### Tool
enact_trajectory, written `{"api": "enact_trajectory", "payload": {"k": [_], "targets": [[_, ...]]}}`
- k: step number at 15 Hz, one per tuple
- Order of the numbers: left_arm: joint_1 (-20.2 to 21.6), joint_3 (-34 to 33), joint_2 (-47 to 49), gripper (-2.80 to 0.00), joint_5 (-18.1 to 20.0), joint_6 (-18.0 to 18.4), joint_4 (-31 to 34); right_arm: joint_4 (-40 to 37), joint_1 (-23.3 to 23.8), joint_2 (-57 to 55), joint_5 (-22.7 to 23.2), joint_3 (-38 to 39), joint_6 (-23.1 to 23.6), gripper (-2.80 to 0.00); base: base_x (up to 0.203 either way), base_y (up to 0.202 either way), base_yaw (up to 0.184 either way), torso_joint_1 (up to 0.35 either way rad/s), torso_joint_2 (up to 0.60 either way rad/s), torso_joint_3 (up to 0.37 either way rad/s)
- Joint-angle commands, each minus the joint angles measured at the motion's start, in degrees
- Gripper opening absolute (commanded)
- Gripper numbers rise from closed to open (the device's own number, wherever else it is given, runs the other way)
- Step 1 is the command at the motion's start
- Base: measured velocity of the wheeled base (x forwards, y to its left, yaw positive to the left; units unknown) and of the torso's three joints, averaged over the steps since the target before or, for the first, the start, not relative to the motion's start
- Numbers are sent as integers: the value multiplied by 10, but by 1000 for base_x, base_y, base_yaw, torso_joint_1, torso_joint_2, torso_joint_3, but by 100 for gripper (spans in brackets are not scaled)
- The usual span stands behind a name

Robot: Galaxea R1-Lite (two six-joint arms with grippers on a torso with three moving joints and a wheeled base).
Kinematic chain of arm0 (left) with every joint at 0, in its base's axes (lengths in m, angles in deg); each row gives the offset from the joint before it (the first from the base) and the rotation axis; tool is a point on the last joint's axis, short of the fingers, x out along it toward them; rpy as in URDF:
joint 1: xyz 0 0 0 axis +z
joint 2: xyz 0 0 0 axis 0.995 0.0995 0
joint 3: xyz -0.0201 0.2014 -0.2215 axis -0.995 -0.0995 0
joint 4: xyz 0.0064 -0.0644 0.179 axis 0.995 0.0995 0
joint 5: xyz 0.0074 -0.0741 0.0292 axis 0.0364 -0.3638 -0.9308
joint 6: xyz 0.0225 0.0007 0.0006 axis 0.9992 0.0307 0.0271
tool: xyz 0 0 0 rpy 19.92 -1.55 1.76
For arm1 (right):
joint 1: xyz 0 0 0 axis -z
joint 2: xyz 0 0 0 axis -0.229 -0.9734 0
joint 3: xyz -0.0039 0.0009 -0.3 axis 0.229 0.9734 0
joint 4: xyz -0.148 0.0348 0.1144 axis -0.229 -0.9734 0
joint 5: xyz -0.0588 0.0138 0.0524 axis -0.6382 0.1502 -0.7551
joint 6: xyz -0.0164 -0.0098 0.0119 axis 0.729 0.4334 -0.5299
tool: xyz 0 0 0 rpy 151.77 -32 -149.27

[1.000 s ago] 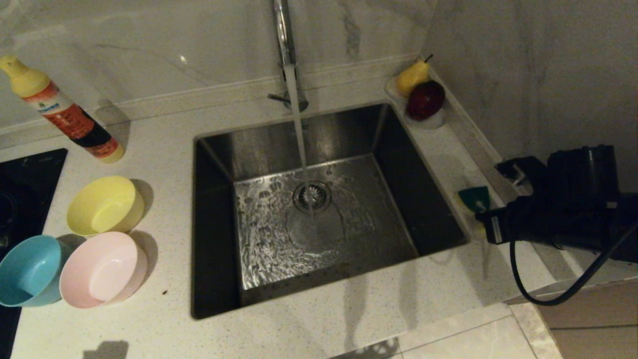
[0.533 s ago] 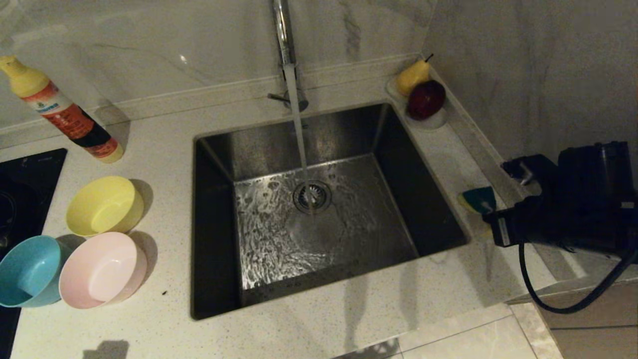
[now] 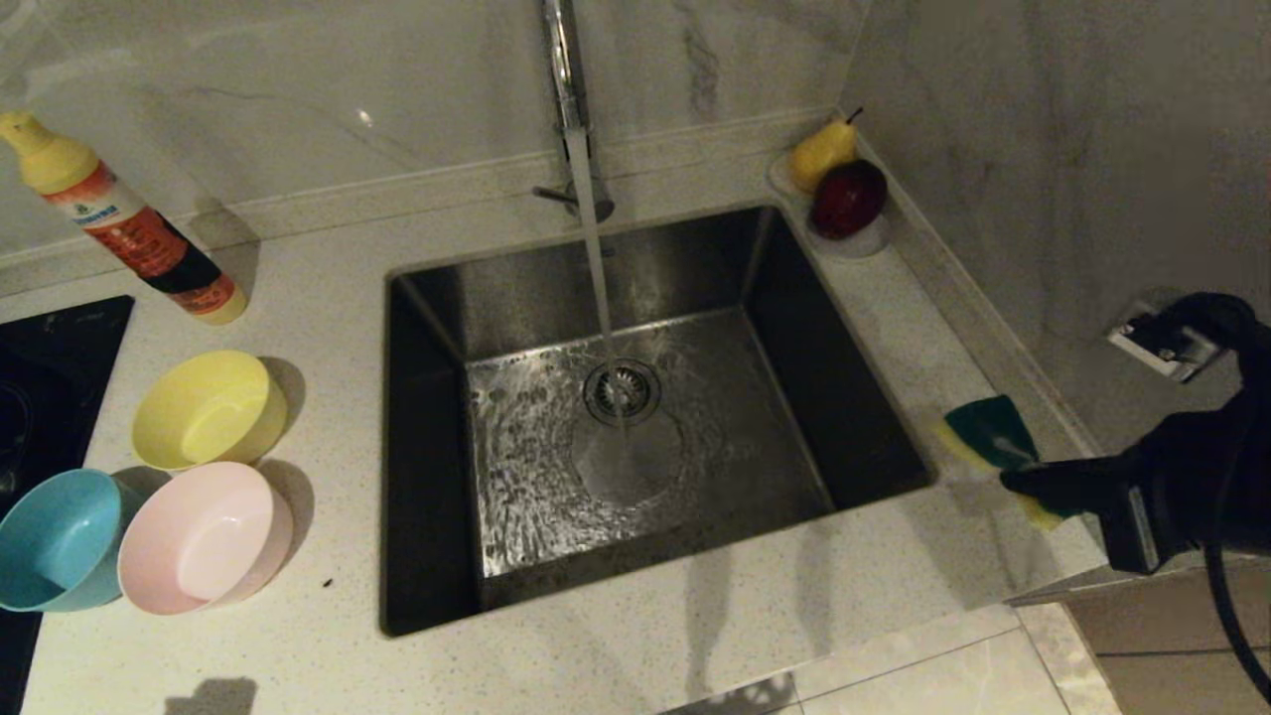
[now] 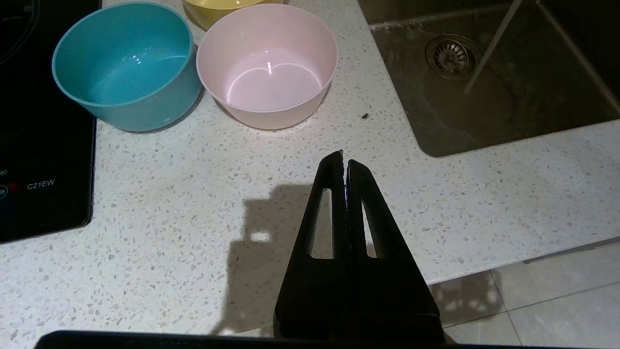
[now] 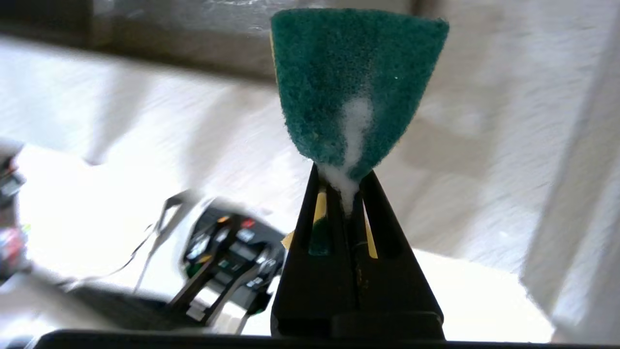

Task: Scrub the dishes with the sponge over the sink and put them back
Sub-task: Pick up a bowl and the sponge

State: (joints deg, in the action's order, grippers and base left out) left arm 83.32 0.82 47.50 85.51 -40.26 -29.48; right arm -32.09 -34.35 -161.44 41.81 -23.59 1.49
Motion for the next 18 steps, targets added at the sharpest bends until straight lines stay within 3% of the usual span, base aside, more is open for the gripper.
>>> {"api": "enact_trajectory", "payload": {"k": [1,4,7,10,14,18], "targets": [[0,-18,-1,-280,0,0,-1,-36,-18,64,21,-3,0,-280,0,0,0,0,0,0],[0,-18,-1,-280,0,0,-1,-96,-50,98,45,-7,-3,-280,0,0,0,0,0,0],[0,-18,-1,-280,0,0,-1,-102,-65,97,45,-9,-11,-280,0,0,0,0,0,0],[0,-18,-1,-280,0,0,-1,-99,-93,75,44,-17,-46,-280,0,0,0,0,0,0],[0,-18,-1,-280,0,0,-1,-91,-145,5,31,-58,-136,-280,0,0,0,0,0,0],[0,-18,-1,-280,1,4,-1,-59,-145,-64,17,-117,-139,-280,0,0,0,0,0,0]]}}
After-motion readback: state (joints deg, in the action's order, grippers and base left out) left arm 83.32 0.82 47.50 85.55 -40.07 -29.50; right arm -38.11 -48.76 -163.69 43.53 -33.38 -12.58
